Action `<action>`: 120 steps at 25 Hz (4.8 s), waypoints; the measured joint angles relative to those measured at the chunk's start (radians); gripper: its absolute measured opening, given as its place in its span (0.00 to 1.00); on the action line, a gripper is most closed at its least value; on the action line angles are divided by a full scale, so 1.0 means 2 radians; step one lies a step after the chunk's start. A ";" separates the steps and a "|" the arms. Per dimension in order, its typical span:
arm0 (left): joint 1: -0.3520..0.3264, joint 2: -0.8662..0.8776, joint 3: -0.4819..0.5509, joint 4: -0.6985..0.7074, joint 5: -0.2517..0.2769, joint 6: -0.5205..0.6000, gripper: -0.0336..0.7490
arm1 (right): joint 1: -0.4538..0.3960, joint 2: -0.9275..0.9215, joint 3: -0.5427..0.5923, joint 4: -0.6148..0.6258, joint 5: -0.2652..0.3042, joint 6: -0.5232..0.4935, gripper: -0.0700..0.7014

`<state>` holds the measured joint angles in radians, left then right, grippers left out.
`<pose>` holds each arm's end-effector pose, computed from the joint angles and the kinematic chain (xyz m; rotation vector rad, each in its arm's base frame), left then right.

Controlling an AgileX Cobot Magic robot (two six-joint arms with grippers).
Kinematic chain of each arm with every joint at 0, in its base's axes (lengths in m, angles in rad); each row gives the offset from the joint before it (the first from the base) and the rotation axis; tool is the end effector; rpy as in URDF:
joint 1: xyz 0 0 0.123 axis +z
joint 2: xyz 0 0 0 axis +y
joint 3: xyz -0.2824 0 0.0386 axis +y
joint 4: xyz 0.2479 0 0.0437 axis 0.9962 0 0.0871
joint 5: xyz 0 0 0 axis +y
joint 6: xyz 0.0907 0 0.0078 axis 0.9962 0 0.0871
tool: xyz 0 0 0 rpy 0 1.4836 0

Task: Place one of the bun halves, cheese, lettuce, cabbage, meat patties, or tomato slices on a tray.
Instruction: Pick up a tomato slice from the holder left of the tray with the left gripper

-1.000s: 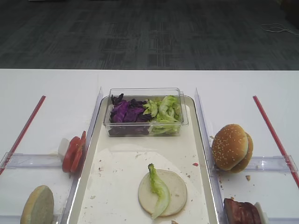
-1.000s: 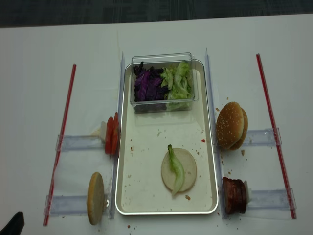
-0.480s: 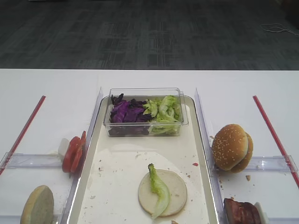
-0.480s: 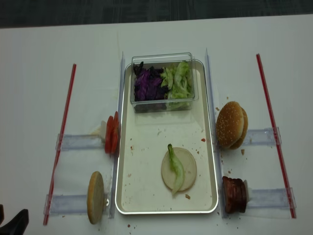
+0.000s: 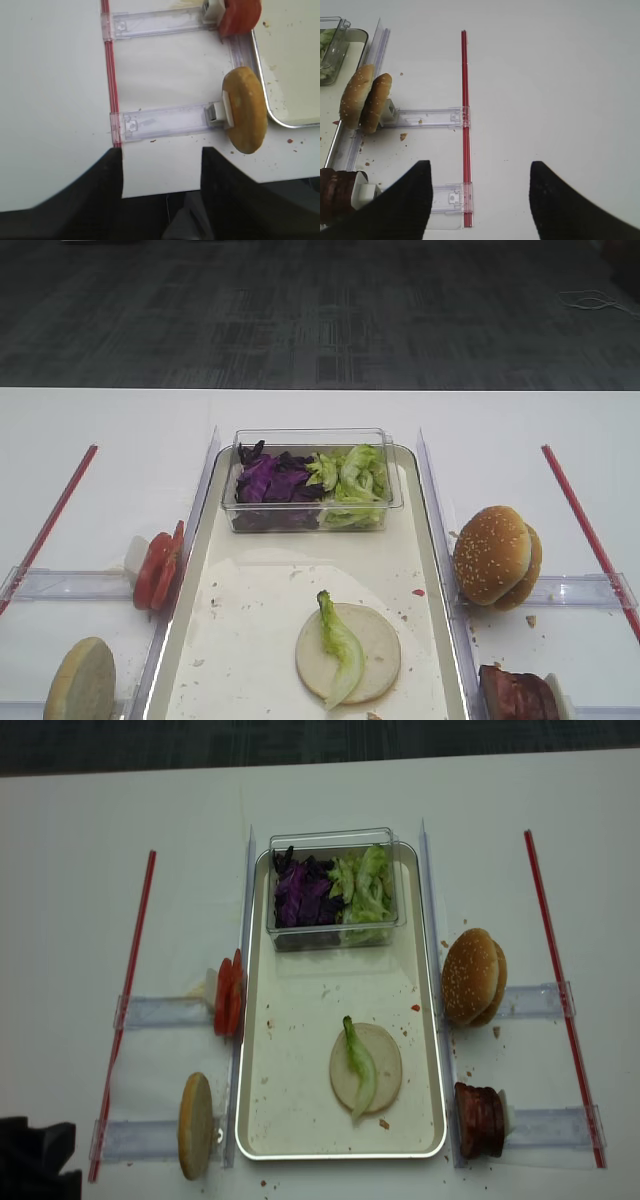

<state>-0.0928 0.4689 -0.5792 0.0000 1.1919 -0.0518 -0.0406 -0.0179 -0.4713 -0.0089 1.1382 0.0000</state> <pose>0.0564 -0.0052 0.2794 0.0526 2.5656 -0.0550 -0.0078 -0.0004 0.2630 0.0441 2.1323 -0.0347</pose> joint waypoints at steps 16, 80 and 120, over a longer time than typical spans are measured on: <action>0.000 0.333 -0.223 -0.017 0.027 -0.026 0.50 | 0.000 0.000 0.000 0.000 0.000 0.000 0.70; -0.154 0.676 -0.414 -0.045 0.015 -0.121 0.49 | 0.000 0.000 0.000 0.000 -0.001 0.000 0.70; -0.158 0.748 -0.414 -0.025 0.009 -0.140 0.44 | 0.000 0.000 0.000 0.000 -0.001 0.006 0.70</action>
<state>-0.4079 1.9648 -1.4081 -0.0509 1.2101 -0.3319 -0.0406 -0.0179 -0.4713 -0.0089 1.1366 0.0117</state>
